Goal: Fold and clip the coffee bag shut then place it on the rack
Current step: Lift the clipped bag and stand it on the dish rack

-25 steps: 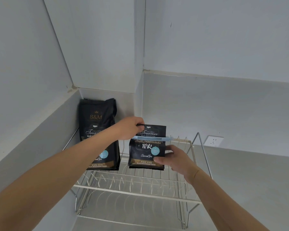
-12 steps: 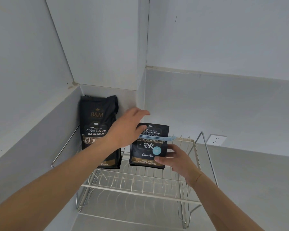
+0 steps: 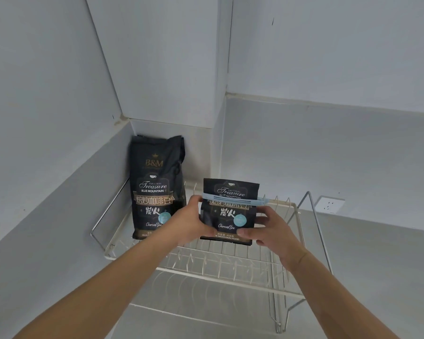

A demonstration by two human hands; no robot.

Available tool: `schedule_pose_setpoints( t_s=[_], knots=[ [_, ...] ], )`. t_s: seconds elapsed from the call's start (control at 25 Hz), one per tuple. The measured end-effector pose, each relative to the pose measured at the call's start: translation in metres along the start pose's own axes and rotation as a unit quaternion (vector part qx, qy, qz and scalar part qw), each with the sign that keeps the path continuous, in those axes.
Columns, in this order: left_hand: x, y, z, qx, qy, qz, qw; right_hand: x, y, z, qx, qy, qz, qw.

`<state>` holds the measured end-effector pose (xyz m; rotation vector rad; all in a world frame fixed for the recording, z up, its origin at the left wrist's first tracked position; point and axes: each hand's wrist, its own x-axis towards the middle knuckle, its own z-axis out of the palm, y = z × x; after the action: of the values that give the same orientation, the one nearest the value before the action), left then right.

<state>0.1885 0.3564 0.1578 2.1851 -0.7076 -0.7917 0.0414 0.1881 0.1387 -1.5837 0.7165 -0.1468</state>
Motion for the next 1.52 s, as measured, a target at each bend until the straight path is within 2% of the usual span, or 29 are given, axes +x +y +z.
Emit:
schedule_pose_setpoints(
  t_s=[0.12,0.32,0.48,0.64,1.16,1.4,1.52],
  knots=[
    [0.005,-0.006,0.005,-0.008,0.004,0.015,1.0,0.001,0.002,0.001,-0.008,0.016,-0.02,1.0],
    [0.007,-0.009,0.01,-0.003,0.089,0.086,0.992,0.009,0.006,0.001,-0.021,0.046,-0.064,0.997],
    [0.009,-0.012,0.014,0.03,0.111,0.11,0.987,0.011,0.008,0.002,-0.084,0.058,-0.074,0.992],
    [0.012,-0.008,0.014,0.046,0.109,0.11,0.987,0.013,0.011,0.0,-0.102,0.079,-0.06,0.99],
    [-0.001,-0.009,0.02,0.095,0.14,0.099,0.981,0.011,0.012,-0.004,-0.095,0.081,0.0,0.992],
    [0.0,-0.011,0.022,0.122,0.143,0.106,0.976,0.012,0.011,-0.001,-0.172,0.085,-0.004,0.981],
    [-0.001,-0.01,0.02,0.097,0.125,0.088,0.984,0.009,0.01,-0.001,-0.182,0.074,0.006,0.98]
  ],
)
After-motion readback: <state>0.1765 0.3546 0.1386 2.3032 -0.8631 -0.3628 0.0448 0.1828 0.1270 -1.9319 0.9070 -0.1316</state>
